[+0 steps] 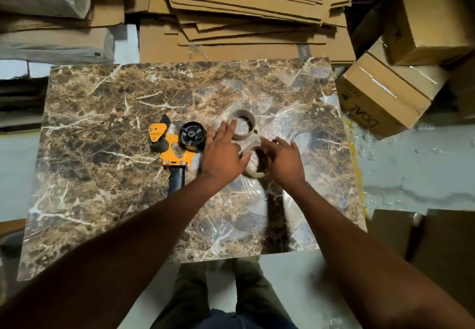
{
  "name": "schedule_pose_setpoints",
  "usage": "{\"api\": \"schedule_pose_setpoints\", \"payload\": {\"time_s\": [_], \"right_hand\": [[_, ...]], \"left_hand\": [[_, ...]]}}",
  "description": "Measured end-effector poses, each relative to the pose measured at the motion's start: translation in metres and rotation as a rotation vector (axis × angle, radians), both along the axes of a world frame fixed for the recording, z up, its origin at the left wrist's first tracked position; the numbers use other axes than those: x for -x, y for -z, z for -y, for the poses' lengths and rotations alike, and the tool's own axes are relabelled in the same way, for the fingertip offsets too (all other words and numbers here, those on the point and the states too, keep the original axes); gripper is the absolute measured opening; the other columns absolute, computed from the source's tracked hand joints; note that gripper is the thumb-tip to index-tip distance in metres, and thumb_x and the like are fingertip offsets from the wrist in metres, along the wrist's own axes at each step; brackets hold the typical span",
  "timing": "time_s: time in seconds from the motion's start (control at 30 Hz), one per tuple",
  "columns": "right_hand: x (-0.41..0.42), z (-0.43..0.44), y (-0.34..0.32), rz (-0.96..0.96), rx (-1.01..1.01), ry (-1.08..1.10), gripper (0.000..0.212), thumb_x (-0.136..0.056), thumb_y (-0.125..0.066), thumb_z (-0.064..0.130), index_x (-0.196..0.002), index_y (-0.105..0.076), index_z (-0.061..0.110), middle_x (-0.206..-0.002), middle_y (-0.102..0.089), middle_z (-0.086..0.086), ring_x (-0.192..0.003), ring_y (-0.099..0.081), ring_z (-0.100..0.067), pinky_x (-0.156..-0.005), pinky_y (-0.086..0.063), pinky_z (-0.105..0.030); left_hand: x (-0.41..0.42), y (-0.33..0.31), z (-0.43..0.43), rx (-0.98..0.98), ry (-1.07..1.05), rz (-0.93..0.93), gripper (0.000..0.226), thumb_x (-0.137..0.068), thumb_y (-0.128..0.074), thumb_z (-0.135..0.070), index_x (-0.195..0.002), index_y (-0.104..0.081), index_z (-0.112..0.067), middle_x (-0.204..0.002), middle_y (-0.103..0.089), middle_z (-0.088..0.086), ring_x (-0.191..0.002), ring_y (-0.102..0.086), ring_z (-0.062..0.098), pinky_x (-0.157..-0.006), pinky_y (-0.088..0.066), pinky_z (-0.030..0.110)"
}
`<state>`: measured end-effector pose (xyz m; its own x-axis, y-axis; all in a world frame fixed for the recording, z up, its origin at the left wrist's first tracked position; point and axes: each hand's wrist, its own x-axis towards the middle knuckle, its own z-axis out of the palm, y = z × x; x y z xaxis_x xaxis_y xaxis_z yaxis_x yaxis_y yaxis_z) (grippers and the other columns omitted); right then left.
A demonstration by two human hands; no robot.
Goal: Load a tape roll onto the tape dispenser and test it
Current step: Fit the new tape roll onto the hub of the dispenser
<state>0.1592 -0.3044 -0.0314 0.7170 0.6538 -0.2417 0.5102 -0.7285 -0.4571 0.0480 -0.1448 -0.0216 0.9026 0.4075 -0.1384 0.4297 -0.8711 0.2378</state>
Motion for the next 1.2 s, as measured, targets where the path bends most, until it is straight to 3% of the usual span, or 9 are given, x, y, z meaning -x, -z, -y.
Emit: {"api": "schedule_pose_setpoints", "payload": {"time_s": [0.17, 0.37, 0.53, 0.7, 0.8, 0.87, 1.0, 1.2], "right_hand": [[0.014, 0.004, -0.004, 0.028, -0.01, -0.014, 0.053, -0.091, -0.059, 0.01, -0.141, -0.061, 0.026, -0.121, -0.074, -0.007, -0.131, -0.055, -0.024, -0.12, -0.022, -0.05], [0.025, 0.0, -0.011, 0.059, -0.034, -0.036, 0.049, -0.093, -0.058, 0.019, -0.141, -0.061, 0.029, -0.126, -0.073, -0.003, -0.139, -0.051, -0.026, -0.122, -0.02, -0.054], [0.034, -0.029, -0.038, 0.071, -0.19, -0.021, 0.046, -0.092, -0.061, 0.015, -0.136, -0.066, 0.023, -0.116, -0.076, -0.004, -0.125, -0.059, -0.029, -0.118, -0.029, -0.055], [0.042, -0.078, -0.064, 0.081, -0.303, -0.064, 0.039, -0.091, -0.065, 0.013, -0.128, -0.072, 0.02, -0.109, -0.076, -0.012, -0.116, -0.061, -0.034, -0.107, -0.042, -0.05], [0.045, -0.109, -0.067, 0.085, -0.311, -0.073, 0.041, -0.087, -0.063, 0.018, -0.127, -0.073, 0.023, -0.099, -0.076, -0.011, -0.105, -0.063, -0.034, -0.102, -0.046, -0.05], [0.045, -0.127, -0.066, 0.08, -0.306, -0.067, 0.039, -0.089, -0.062, 0.021, -0.126, -0.074, 0.023, -0.099, -0.077, -0.011, -0.103, -0.066, -0.034, -0.101, -0.047, -0.05], [0.046, -0.156, -0.061, 0.03, -0.298, -0.075, 0.039, -0.092, -0.058, 0.025, -0.129, -0.072, 0.022, -0.109, -0.076, -0.014, -0.107, -0.067, -0.034, -0.1, -0.05, -0.048], [0.049, -0.172, -0.051, 0.006, -0.23, -0.083, 0.04, -0.093, -0.058, 0.028, -0.13, -0.072, 0.025, -0.119, -0.075, -0.011, -0.114, -0.066, -0.031, -0.103, -0.05, -0.044]], "left_hand": [[0.007, 0.001, 0.003, 0.051, 0.033, 0.022, 0.045, -0.095, -0.061, -0.059, -0.082, -0.085, -0.023, -0.175, -0.026, 0.0, -0.161, -0.024, 0.024, -0.132, 0.0, 0.053], [0.017, -0.011, -0.007, 0.084, 0.044, 0.038, 0.038, -0.093, -0.066, -0.052, -0.085, -0.085, -0.021, -0.176, -0.023, 0.0, -0.162, -0.02, 0.022, -0.13, 0.01, 0.048], [0.031, -0.041, -0.04, 0.08, 0.042, 0.132, 0.042, -0.092, -0.064, -0.054, -0.092, -0.084, -0.018, -0.175, -0.025, 0.004, -0.161, -0.025, 0.024, -0.132, -0.001, 0.055], [0.052, -0.063, -0.096, 0.143, -0.081, 0.24, 0.045, -0.087, -0.07, -0.057, -0.124, -0.078, -0.033, -0.177, -0.019, 0.0, -0.161, -0.025, 0.024, -0.131, 0.001, 0.055], [0.062, -0.067, -0.126, 0.121, -0.152, 0.241, 0.07, -0.086, -0.073, -0.063, -0.15, -0.055, -0.043, -0.179, -0.009, -0.001, -0.161, -0.022, 0.024, -0.13, -0.001, 0.055], [0.066, -0.066, -0.142, 0.122, -0.207, 0.233, 0.082, -0.084, -0.072, -0.067, -0.158, -0.041, -0.048, -0.179, -0.01, 0.002, -0.162, -0.021, 0.024, -0.13, -0.007, 0.06], [0.072, -0.057, -0.162, 0.156, -0.275, 0.256, 0.081, -0.08, -0.066, -0.072, -0.155, -0.046, -0.049, -0.178, -0.017, 0.006, -0.159, -0.028, 0.026, -0.128, -0.017, 0.063], [0.077, -0.042, -0.172, 0.205, -0.316, 0.256, 0.072, -0.083, -0.074, -0.065, -0.15, -0.055, -0.045, -0.177, -0.019, 0.003, -0.159, -0.03, 0.024, -0.129, -0.012, 0.058]]}}
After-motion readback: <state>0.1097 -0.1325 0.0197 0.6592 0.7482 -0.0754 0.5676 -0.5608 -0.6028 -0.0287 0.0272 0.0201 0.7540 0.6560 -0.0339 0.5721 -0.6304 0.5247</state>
